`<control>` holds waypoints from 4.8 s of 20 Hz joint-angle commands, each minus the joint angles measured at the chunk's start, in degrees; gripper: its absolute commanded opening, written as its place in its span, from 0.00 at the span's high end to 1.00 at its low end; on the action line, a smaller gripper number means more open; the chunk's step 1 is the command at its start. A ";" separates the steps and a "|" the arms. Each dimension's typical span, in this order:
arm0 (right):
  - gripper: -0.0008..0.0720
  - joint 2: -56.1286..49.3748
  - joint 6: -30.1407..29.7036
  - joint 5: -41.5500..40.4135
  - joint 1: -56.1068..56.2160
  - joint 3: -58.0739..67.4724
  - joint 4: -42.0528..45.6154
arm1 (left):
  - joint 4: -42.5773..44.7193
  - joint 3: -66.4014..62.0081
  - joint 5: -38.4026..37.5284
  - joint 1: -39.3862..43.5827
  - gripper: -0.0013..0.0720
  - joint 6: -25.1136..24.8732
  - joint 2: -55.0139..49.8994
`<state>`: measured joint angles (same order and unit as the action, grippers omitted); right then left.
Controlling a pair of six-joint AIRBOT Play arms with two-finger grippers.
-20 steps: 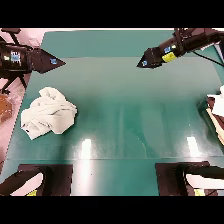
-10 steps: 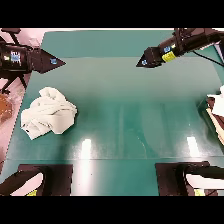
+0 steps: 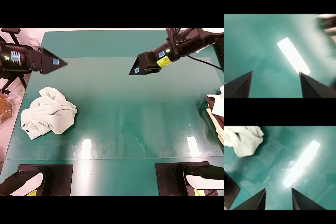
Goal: Fold the shirts.
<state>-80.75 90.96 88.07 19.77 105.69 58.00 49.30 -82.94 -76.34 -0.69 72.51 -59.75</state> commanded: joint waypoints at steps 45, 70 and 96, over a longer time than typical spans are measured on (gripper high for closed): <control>0.47 -3.45 -2.01 0.24 -2.05 0.00 0.63 | 34.53 21.73 -2.69 -0.17 0.95 -2.51 -6.36; 0.47 13.14 -3.67 5.11 -38.36 -8.76 0.55 | -16.50 -17.35 28.28 41.46 0.95 -12.98 -25.57; 0.15 4.15 -19.98 -18.88 -21.62 -59.21 -18.45 | 35.56 -10.38 5.90 15.23 0.95 6.54 -25.94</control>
<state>-71.37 73.49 72.73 -7.51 47.27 43.03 85.32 -94.96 -69.14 14.81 79.02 -85.67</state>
